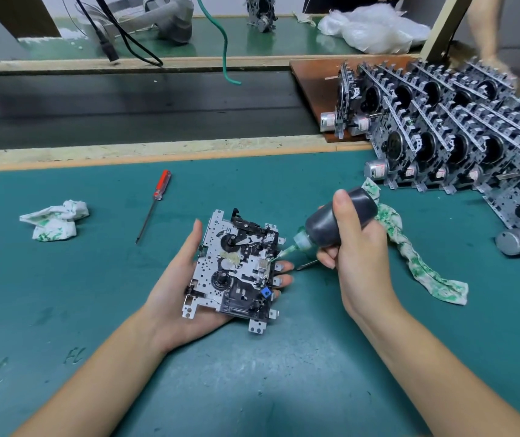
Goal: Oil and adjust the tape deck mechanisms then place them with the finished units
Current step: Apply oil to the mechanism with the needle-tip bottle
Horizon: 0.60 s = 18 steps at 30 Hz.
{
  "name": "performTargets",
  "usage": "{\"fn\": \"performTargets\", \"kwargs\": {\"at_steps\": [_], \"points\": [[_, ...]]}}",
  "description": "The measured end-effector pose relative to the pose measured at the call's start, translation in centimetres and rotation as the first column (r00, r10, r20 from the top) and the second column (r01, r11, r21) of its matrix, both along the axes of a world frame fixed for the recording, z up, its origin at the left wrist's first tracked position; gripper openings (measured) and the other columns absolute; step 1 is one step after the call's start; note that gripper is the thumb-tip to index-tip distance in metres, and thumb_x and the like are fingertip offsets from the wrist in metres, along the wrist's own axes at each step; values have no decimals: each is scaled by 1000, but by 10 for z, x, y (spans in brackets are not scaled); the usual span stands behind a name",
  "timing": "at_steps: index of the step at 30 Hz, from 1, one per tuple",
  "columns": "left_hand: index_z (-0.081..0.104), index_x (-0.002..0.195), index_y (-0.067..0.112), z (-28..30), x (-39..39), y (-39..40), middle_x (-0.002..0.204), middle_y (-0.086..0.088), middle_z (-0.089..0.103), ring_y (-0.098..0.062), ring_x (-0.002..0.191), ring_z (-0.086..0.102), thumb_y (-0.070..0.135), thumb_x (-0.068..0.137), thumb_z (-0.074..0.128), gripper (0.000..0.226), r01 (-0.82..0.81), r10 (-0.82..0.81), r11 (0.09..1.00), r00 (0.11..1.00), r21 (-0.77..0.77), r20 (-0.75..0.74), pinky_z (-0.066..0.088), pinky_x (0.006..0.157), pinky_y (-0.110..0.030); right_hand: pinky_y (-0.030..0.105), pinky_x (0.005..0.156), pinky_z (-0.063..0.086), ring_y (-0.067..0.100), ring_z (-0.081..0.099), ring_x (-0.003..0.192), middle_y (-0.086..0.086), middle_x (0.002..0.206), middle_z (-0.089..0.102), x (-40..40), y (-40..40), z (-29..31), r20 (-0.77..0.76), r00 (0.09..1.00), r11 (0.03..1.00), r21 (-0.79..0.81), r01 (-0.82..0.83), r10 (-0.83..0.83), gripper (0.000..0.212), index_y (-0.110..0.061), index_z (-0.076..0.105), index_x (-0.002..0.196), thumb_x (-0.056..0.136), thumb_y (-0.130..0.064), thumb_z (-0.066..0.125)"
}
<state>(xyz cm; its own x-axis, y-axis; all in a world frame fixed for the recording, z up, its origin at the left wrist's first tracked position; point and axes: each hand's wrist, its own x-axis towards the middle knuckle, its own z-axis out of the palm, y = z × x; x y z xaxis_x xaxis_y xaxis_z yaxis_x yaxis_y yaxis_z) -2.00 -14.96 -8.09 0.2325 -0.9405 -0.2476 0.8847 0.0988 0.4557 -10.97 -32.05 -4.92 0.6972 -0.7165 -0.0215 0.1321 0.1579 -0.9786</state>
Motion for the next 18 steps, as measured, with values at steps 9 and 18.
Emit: {"fn": "performTargets", "kwargs": {"at_steps": [9,18], "points": [[56,129,1,1,0,0,137,-30,46,-42,127,46,67,88,34,81,-10,10,1000,1000,13,7,40,105,-49,19,36,25,9,26,41,9,58,25,1,0,-2,33,999,1000,8,6,-6,42,-9,44,74,73,-50,57],[56,128,1,1,0,-1,136,-30,47,-42,124,49,67,88,33,81,-22,22,1000,1000,1,14,42,103,-49,20,35,31,9,35,40,-2,50,40,1,0,-3,94,995,1000,-18,-14,16,34,-12,48,66,84,-39,58]]}}
